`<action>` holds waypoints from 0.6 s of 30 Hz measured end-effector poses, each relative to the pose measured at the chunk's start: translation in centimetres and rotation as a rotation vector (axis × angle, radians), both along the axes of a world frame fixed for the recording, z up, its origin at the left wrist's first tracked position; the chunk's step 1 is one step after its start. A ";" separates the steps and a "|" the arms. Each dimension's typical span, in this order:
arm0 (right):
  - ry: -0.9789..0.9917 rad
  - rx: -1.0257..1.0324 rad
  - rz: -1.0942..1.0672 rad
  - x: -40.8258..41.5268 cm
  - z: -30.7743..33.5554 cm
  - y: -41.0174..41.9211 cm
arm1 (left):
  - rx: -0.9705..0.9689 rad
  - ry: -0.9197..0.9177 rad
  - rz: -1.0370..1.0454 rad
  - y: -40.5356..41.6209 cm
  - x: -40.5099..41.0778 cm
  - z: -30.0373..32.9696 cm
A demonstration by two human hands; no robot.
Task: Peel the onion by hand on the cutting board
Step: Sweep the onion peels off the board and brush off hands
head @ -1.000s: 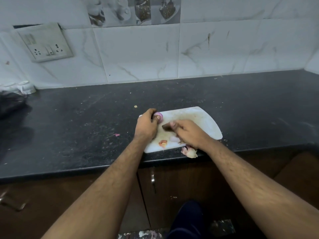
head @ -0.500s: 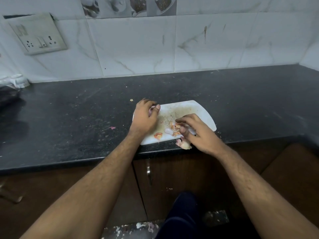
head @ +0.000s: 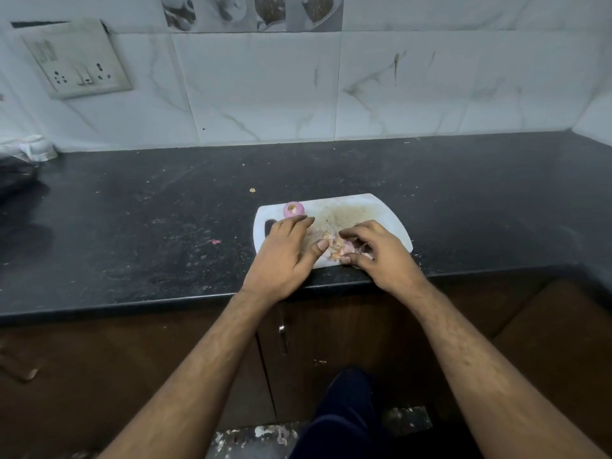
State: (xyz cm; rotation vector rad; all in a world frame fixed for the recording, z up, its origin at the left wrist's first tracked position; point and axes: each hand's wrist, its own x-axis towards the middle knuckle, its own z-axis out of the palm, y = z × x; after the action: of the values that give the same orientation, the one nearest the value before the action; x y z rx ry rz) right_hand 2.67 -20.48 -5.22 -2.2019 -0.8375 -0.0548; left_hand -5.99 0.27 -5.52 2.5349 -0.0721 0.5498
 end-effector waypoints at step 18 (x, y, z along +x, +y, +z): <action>-0.076 0.206 -0.354 1.7 0.9 1.9 | -0.180 0.231 0.013 2.3 -0.3 0.0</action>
State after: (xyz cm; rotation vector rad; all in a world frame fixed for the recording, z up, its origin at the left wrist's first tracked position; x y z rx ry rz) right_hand 4.39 -18.57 -4.32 -2.1362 -0.4504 -0.3821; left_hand -6.24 2.53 -5.50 2.4050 0.0748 0.2521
